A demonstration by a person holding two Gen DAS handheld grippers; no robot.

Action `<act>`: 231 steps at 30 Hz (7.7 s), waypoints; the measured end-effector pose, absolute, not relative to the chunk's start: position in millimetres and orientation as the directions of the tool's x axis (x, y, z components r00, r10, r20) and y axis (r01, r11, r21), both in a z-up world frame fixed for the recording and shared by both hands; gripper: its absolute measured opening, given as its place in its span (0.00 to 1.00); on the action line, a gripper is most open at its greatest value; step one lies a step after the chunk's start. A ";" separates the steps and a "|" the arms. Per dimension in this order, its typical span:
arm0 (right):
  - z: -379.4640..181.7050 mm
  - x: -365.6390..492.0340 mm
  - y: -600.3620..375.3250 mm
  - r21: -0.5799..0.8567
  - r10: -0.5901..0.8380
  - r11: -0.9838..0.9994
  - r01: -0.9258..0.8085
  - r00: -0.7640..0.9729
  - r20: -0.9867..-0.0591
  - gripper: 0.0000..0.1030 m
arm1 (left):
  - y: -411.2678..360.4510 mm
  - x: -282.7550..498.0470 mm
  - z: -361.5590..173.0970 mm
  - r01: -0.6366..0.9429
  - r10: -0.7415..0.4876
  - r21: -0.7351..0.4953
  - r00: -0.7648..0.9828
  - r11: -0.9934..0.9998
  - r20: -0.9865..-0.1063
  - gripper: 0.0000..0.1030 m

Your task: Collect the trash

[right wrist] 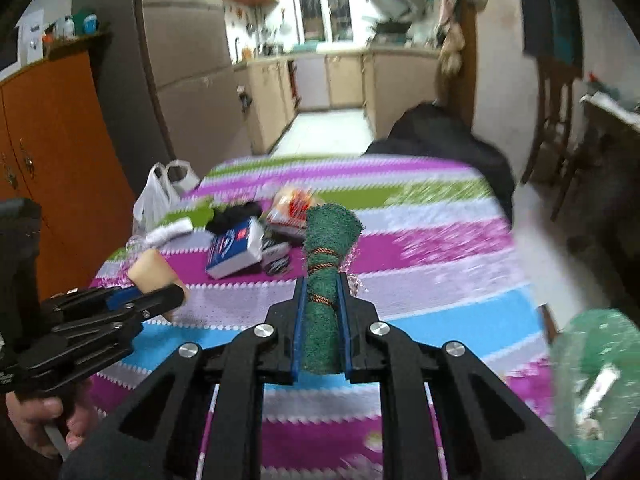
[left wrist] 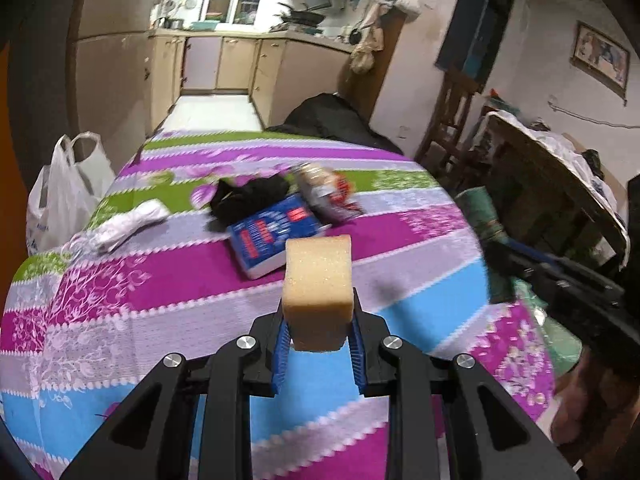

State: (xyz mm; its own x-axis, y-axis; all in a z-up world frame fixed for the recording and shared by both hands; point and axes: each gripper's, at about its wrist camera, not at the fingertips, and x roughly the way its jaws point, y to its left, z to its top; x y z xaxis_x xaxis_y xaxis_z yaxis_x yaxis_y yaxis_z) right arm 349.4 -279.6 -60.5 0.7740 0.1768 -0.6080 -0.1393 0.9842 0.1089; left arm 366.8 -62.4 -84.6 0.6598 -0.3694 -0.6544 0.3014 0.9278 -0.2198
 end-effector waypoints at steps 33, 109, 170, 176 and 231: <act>19.1 203.0 -543.7 0.068 -0.197 0.957 0.281 0.805 -0.559 0.12 | -419.2 277.4 35.3 0.728 -0.621 -0.105 0.489 0.677 -0.613 0.26; -98.9 224.2 -660.7 0.177 -0.111 0.896 0.406 0.593 -0.798 0.55 | -550.0 326.8 -105.0 0.749 -0.446 -0.033 0.359 0.662 -0.820 0.67; -116.8 186.4 -442.0 0.233 0.066 0.967 0.105 0.779 -0.624 0.88 | -64.5 443.7 -103.1 0.412 -0.261 0.027 0.626 0.911 -0.735 0.81; -115.8 197.6 -432.7 0.222 0.065 0.970 0.102 0.768 -0.637 0.88 | -72.2 481.2 -132.1 0.530 -0.284 0.067 0.551 0.845 -0.785 0.81; -131.8 492.6 -142.6 0.095 0.419 0.839 -0.535 0.524 -0.742 0.61 | 61.3 377.8 -104.3 0.210 -0.409 -0.365 0.649 0.907 -0.641 0.33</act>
